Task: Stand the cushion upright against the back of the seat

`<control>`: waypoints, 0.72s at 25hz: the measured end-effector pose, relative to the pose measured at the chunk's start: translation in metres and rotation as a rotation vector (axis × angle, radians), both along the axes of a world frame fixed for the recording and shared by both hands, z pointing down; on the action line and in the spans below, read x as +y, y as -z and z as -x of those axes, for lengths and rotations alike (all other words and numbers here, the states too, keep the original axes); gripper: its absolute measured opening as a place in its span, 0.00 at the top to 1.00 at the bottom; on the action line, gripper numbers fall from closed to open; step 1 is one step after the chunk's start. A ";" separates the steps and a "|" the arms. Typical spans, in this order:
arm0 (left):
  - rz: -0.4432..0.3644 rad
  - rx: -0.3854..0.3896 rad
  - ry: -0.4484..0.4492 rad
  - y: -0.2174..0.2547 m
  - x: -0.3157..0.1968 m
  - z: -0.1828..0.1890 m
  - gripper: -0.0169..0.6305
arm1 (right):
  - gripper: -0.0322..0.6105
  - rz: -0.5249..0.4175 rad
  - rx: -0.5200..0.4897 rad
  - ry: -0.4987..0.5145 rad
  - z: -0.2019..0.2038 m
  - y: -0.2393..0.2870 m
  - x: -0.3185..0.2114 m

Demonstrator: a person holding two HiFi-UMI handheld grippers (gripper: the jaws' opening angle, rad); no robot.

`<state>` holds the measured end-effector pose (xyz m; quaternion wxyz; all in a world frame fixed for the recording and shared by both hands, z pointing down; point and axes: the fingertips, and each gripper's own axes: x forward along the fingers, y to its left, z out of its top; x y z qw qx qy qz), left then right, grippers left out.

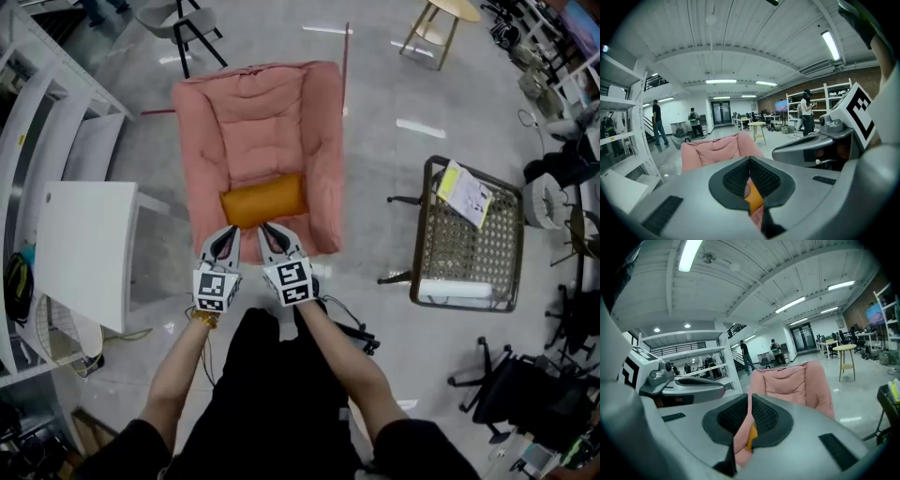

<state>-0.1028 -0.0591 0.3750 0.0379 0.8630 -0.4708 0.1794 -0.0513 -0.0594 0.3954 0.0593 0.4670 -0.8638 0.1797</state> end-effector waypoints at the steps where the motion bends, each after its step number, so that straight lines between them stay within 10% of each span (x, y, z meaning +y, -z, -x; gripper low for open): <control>1: 0.007 -0.006 -0.007 -0.003 -0.007 -0.001 0.95 | 0.92 0.014 -0.002 -0.001 -0.001 -0.006 -0.008; 18: 0.245 -0.170 -0.287 -0.158 -0.130 0.017 0.95 | 0.92 0.313 -0.130 -0.295 0.005 -0.171 -0.102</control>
